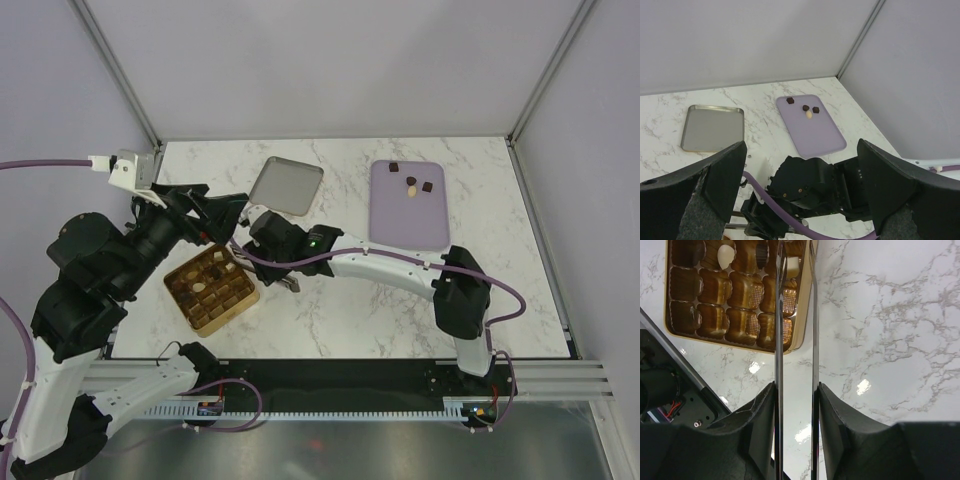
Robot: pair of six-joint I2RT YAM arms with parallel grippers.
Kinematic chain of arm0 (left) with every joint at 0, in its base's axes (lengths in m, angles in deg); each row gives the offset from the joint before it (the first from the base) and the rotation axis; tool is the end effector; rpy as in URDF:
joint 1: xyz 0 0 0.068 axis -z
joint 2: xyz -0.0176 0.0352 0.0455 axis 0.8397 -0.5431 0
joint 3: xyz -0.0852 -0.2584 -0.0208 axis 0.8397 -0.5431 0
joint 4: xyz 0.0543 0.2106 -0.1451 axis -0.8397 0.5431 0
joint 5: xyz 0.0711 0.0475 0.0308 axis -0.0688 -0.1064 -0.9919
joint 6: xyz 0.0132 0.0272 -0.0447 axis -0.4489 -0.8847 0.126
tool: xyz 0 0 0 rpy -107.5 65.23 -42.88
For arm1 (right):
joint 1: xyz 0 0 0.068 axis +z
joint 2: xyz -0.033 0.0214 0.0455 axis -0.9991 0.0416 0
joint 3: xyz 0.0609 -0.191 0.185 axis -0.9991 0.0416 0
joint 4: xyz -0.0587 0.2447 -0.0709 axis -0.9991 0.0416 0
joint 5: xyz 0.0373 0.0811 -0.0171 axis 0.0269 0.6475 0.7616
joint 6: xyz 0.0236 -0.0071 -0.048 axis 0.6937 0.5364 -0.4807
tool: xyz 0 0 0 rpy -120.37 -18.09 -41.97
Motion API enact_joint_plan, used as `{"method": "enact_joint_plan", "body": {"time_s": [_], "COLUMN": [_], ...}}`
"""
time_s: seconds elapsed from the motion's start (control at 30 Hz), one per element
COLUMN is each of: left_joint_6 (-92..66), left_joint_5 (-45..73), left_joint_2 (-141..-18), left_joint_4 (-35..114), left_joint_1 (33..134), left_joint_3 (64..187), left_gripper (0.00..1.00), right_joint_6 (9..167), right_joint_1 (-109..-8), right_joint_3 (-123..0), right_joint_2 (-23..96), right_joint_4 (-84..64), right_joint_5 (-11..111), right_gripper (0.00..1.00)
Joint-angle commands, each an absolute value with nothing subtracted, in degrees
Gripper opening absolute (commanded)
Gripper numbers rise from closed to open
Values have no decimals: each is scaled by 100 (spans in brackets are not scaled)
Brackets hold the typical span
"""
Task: Pack the chocolate
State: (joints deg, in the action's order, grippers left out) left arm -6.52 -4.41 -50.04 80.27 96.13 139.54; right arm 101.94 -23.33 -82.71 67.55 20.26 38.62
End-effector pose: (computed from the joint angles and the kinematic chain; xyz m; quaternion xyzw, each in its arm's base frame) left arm 0.0746 -0.0522 0.5106 0.0626 0.6923 -0.2867 0.6592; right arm 0.1963 0.4027 0.2749 -0.3310 0.8639 0.2353 0.2978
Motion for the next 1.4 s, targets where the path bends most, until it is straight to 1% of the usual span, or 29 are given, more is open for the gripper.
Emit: {"method": "enact_joint_plan", "body": {"time_s": [0.0,0.17,0.27,0.43,0.57,0.67,0.87,1.1,1.37], "left_joint_6": [-535,-570,-667,-624,-588,-527,-518,-509,-535], "left_joint_5": [-381,-337,-364,-425,-259,-144,-118,-91,-135], "left_joint_2": [-5005,-5031,-5066,-5154,-5365,-5497,-5681,-5734,-5743], "left_joint_4": [7973,7965,7982,7973,7964,7947,7947,7947,7938], "left_joint_1": [9595,9595,9595,9595,9595,9595,9595,9595,9595], "left_joint_3": [13926,13900,13795,13496,13144,12986,12739,12730,12739], "left_gripper": [100,100,100,100,100,100,100,100,100], "right_joint_6": [10123,10131,10132,10132,10140,10132,10114,10167,10158], "right_joint_1": [-2363,-2670,-3092,-4225,-5104,-5867,-6888,-7425,-7549], "right_joint_3": [-8359,-8113,-7789,-7156,-6813,-6646,-6540,-6619,-6628], "right_joint_2": [6098,5607,5316,4859,4665,4691,4875,5174,5429], "right_joint_4": [1966,2115,2177,2370,2546,2590,2590,2485,2256], "right_joint_5": [3352,3036,2983,2781,2464,2315,2262,2384,2560], "right_gripper": [45,44,44,44,44,45,46,47,48]}}
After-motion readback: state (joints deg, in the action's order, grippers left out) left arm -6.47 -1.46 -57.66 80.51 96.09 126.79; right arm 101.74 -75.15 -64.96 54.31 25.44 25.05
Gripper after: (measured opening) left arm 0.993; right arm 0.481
